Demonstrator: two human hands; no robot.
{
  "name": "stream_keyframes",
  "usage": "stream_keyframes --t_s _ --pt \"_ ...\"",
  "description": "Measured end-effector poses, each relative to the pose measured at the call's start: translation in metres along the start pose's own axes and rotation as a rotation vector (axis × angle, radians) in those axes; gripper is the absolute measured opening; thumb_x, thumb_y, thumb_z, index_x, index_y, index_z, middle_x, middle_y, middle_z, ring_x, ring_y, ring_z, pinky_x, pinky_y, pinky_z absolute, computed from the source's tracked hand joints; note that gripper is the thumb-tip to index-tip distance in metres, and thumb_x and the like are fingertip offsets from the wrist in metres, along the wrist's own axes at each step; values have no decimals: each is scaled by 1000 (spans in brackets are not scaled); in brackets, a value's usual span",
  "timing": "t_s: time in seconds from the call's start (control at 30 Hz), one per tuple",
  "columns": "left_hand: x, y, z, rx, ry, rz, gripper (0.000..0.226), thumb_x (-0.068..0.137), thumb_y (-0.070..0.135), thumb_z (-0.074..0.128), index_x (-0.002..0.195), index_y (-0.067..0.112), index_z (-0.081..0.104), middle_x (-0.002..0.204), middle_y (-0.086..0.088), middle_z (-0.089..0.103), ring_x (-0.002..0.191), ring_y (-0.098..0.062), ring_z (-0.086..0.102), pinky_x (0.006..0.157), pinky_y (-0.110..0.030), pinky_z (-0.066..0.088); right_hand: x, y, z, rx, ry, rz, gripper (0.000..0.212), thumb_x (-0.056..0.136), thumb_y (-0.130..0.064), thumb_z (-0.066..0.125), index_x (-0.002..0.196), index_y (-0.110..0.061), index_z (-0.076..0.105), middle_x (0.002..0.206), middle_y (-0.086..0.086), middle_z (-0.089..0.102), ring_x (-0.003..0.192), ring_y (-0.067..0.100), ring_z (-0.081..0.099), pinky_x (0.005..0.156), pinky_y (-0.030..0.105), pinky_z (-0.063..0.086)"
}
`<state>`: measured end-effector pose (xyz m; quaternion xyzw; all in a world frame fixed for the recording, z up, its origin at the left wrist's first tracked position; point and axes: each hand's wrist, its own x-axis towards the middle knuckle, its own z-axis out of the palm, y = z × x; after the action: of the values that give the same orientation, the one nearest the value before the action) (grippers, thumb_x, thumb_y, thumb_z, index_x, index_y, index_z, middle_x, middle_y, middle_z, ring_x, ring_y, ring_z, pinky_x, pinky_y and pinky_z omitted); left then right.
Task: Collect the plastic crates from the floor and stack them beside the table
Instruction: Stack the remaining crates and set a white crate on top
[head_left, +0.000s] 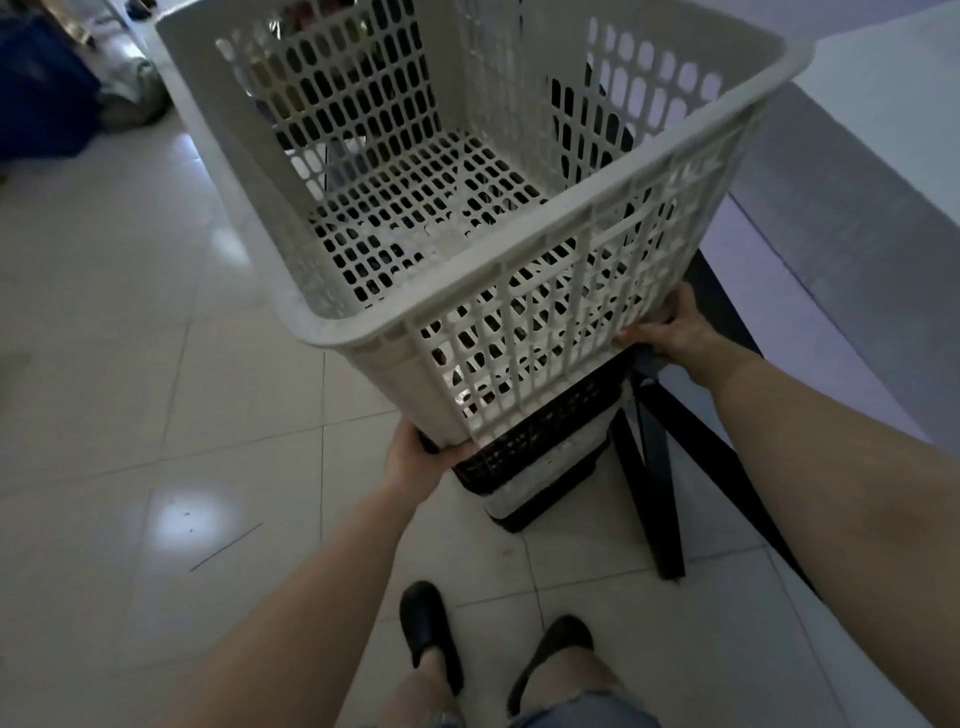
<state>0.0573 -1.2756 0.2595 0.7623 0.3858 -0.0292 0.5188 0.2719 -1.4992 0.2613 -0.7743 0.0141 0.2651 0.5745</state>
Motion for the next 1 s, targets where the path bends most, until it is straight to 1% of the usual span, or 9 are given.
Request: stream_keyframes --t_s 0.1,0.17,0.23,0.33,0.37,0.47,0.6,0.77,1.0 --pt "0 -5 -13 4 4 -35 67 74 12 80 132 1 48 132 -12 57 121 -28 53 84 -28 39 -11 2 7 -41 21 -14 90 68 -7 82 139 -12 27 122 -1 44 111 12 45 96 26 39" --pt "1 -9 -24 -6 -16 -50 64 75 10 78 131 0 49 127 -9 58 112 -25 55 84 -27 39 -20 6 15 -28 36 -25 92 65 -8 84 138 -10 29 124 -1 45 114 12 44 100 26 38" --pt "0 -10 -36 -9 -45 -51 61 77 9 77 131 0 50 122 -8 59 101 -18 51 82 -25 38 -32 11 24 1 63 -48 88 67 -7 83 137 -7 30 123 1 47 112 13 46 93 18 42" --pt "5 -20 -56 -9 -74 -36 62 76 10 78 131 1 51 115 -6 58 100 -17 49 84 -28 39 -52 18 39 33 109 -81 81 71 -1 79 135 1 30 118 3 44 107 10 43 60 -9 38" --pt "5 -20 -62 -2 -91 -27 61 76 9 78 131 0 51 112 -4 56 100 -17 49 85 -28 39 -57 23 43 50 128 -94 83 70 0 80 136 1 28 121 4 44 107 10 43 62 -9 38" --pt "8 -24 -77 23 -135 -2 58 74 8 79 126 2 55 108 0 57 103 -21 54 87 -30 41 -69 36 57 84 198 -90 95 64 -2 84 139 -4 25 129 1 42 115 10 43 98 17 40" --pt "15 -30 -90 84 -190 65 39 70 5 82 102 8 61 101 -8 64 104 -30 61 88 -37 49 -92 53 68 128 287 -41 97 60 -7 87 137 -8 29 127 0 46 119 14 47 105 33 40" --pt "21 -29 -92 104 -281 80 43 71 3 80 109 3 61 105 -9 65 102 -26 60 85 -34 47 -115 64 70 103 328 -17 96 64 -12 86 139 -13 26 123 -7 40 117 9 41 102 25 34" --pt "14 -32 -80 115 -214 87 35 79 1 73 109 4 57 107 -8 59 95 -23 55 79 -34 45 -116 63 65 80 339 -79 92 67 -11 84 141 -8 29 143 6 42 128 10 38 106 22 30"
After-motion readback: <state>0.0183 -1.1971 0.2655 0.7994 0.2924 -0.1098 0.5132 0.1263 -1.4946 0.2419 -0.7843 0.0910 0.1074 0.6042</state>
